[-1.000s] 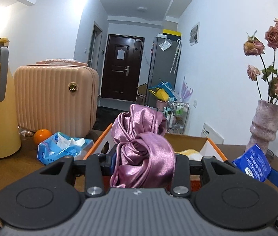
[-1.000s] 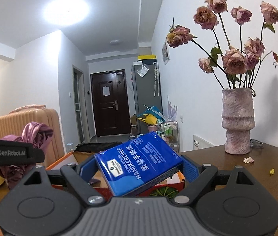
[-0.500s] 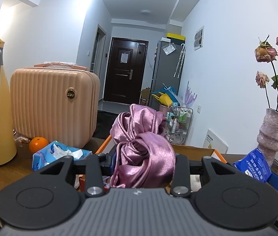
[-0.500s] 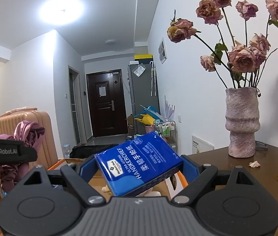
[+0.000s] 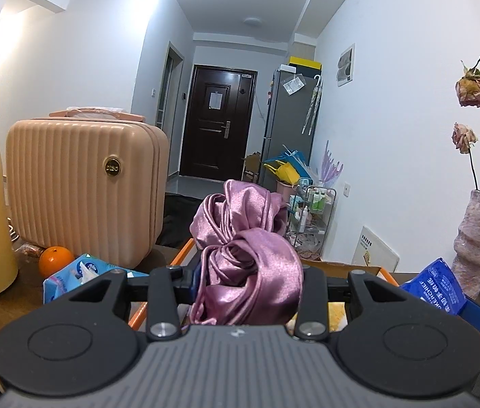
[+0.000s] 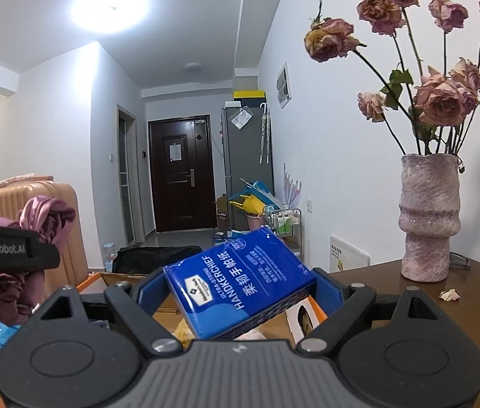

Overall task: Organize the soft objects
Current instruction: 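Lift and carry the tissue pack and scrunchie in both grippers over the box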

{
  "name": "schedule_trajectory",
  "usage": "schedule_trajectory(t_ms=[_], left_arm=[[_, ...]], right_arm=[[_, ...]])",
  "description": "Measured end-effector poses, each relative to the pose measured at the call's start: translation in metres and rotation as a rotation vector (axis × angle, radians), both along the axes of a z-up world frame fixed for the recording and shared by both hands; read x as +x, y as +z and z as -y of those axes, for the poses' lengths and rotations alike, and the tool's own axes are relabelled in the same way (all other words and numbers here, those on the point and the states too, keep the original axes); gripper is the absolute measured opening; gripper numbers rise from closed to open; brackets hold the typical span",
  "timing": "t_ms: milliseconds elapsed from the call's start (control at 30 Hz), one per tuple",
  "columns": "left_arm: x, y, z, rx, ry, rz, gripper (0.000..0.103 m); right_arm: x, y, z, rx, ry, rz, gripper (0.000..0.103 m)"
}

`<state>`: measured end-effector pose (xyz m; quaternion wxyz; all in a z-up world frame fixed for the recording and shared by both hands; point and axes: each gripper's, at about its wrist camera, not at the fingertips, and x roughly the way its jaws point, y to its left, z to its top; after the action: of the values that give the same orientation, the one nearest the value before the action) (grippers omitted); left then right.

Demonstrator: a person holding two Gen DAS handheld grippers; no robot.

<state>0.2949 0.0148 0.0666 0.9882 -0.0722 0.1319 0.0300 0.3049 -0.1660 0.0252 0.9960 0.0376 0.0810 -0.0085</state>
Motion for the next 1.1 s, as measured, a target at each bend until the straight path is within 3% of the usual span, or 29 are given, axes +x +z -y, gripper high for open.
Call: schedule_trajectory(t_ms=[833, 1100], left_arm=[[0.064, -0.007, 0.002, 0.014, -0.003, -0.012, 0.039], [0.083, -0.009, 0.001, 0.038, 0.021, -0.018, 0.039]], right_arm=[[0.058, -0.006, -0.015, -0.057, 0.008, -0.024, 0.088], [0.078, -0.012, -0.022, -0.095, -0.005, -0.076, 0.088]])
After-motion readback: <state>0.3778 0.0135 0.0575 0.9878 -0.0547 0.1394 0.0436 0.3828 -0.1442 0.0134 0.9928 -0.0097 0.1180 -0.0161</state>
